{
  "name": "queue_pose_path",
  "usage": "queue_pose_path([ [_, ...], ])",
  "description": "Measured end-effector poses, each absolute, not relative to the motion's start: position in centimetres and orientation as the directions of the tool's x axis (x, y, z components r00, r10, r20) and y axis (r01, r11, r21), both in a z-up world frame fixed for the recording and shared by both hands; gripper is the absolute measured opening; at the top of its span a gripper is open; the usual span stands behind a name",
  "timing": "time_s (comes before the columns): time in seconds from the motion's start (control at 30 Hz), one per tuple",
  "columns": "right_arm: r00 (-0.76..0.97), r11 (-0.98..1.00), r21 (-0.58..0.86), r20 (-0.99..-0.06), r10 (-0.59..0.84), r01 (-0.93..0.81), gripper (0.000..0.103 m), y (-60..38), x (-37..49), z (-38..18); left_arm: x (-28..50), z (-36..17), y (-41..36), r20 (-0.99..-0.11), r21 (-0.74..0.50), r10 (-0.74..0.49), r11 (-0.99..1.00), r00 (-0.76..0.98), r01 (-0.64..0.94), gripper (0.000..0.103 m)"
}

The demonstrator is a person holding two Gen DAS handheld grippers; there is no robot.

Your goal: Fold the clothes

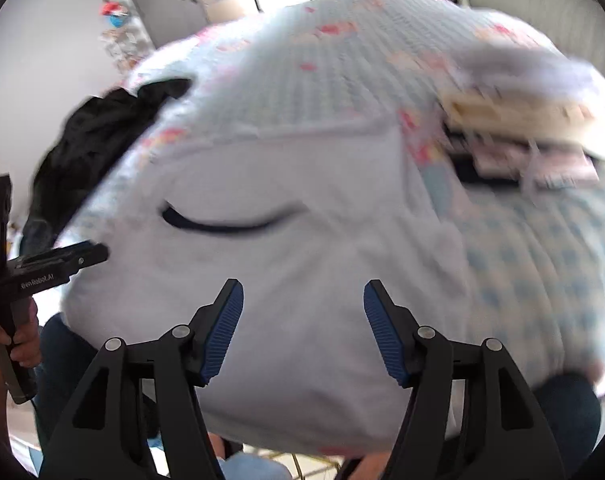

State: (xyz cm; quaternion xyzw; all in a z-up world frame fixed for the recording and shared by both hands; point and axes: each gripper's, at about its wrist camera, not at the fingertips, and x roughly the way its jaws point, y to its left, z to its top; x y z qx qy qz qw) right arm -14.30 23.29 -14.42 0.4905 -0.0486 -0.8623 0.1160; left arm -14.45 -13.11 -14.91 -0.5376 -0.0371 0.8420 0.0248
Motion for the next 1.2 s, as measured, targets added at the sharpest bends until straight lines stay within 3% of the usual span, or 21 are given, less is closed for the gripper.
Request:
queue_pose_path([
  [0.17,-0.455,-0.978,0.189,-0.866,-0.207,0.085,0.063,24.6,-13.6,-15.8,-12.7,-12.6,-13.2,-0.886,-0.083,0.062,-0.996,-0.459,0.027,0.045],
  [0.3,-0.481,-0.977,0.186,-0.85,-0.213,0.103,0.064,24.4,-12.8,-14.5,-10.1,-10.7,-10.7,-0.837,-0.158,0.199,-0.98,-0.509,-0.124,0.049],
  [0.4,-0.471,-0.971,0.201,-0.85,-0.237,0.128,0.064,23.5,-12.5,-14.8,-9.2,-12.3,-8.6,-0.861,-0.133,0.207,-0.973,-0.465,-0.187,0.05],
  [0.5,-0.444,-0.97,0.198,-0.863,-0.24,0.14,0.064,23.2,-11.6,-15.7,-9.2,-14.2,-8.8,-0.907,-0.063,0.114,-0.989,-0.405,-0.137,0.052],
  [0.73,-0.478,-0.983,0.174,-0.86,-0.181,0.06,0.064,25.9,-10.5,-15.0,-8.6,-11.5,-11.4,-0.887,-0.06,0.096,-0.994,-0.452,-0.093,0.048],
  [0.9,-0.488,-0.975,0.207,-0.845,-0.22,0.082,0.064,25.7,-9.9,-14.1,-8.3,-11.3,-9.5,-0.826,-0.382,0.402,-0.915,-0.395,-0.131,0.048],
  [1.13,-0.438,-0.971,0.188,-0.868,-0.236,0.15,0.064,23.1,-9.4,-16.0,-8.2,-12.7,-10.3,-0.856,-0.327,0.334,-0.941,-0.396,-0.087,0.047],
  [1.2,-0.435,-0.974,0.184,-0.872,-0.223,0.13,0.064,23.9,-9.3,-16.3,-8.2,-13.0,-10.6,-0.864,-0.309,0.312,-0.948,-0.396,-0.074,0.041],
])
